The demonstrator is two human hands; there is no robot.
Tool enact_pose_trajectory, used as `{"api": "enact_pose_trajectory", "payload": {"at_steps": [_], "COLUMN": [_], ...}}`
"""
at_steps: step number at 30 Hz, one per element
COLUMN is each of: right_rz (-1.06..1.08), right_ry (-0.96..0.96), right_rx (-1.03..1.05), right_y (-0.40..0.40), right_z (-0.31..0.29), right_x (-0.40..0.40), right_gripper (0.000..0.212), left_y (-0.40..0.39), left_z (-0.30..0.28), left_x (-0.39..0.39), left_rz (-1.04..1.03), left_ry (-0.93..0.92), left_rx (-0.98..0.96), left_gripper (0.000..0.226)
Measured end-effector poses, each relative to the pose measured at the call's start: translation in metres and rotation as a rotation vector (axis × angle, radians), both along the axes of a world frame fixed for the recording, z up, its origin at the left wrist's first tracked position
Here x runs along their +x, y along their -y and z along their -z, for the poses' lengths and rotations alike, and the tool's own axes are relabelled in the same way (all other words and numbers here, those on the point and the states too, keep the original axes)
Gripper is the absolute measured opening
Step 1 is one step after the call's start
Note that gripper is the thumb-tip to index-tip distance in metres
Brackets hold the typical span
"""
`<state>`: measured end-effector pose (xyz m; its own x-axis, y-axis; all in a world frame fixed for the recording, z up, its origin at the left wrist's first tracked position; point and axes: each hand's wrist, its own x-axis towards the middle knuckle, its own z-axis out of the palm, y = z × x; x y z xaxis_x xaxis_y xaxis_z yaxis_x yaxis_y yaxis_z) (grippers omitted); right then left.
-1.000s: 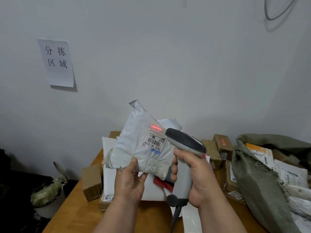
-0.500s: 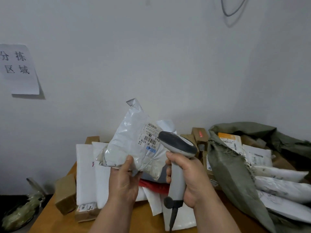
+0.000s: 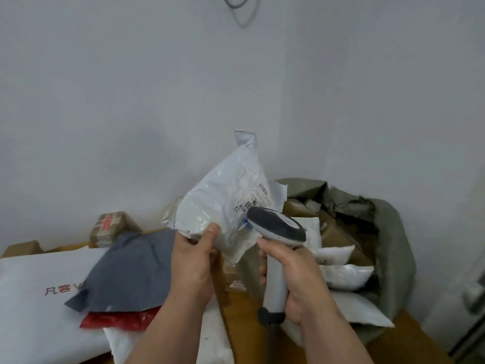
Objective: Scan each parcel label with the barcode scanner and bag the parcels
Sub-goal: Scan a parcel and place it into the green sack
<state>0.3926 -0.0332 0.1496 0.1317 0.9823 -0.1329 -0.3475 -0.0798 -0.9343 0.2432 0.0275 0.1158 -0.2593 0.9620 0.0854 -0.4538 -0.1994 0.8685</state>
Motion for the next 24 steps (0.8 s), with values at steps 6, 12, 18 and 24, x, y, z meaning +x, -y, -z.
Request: {"api": "enact_pose_trajectory", "payload": {"at_steps": [6,12,18,24], "right_rz": [0.017,0.02,0.11,0.224], "right_ry": [0.027,0.01,-0.037,0.007], "right_rx": [-0.016,-0.031,-0.033,-0.039], "right_y": [-0.03,-0.053,-0.07,-0.084], "right_z": [0.003,0.008,0.011,0.013], "right_x": [0.096,0.148,0.175,0.192], "right_gripper": [0.018,0.009,0.002,0.014], "left_y": [-0.036,-0.056,-0.085,-0.115], "left_z": [0.0,0.002,0.004,0.015], "left_x": [0.093,0.15,0.184,0.218], "left_rz": [-0.029,-0.007,-0.007,0.091], "left_ry": [-0.134,-0.183,-0.191,-0.239], "left_rx": [-0.038,-0.036,-0.161,-0.349], "left_gripper": [0.044,0.034,0.034,0.051]}}
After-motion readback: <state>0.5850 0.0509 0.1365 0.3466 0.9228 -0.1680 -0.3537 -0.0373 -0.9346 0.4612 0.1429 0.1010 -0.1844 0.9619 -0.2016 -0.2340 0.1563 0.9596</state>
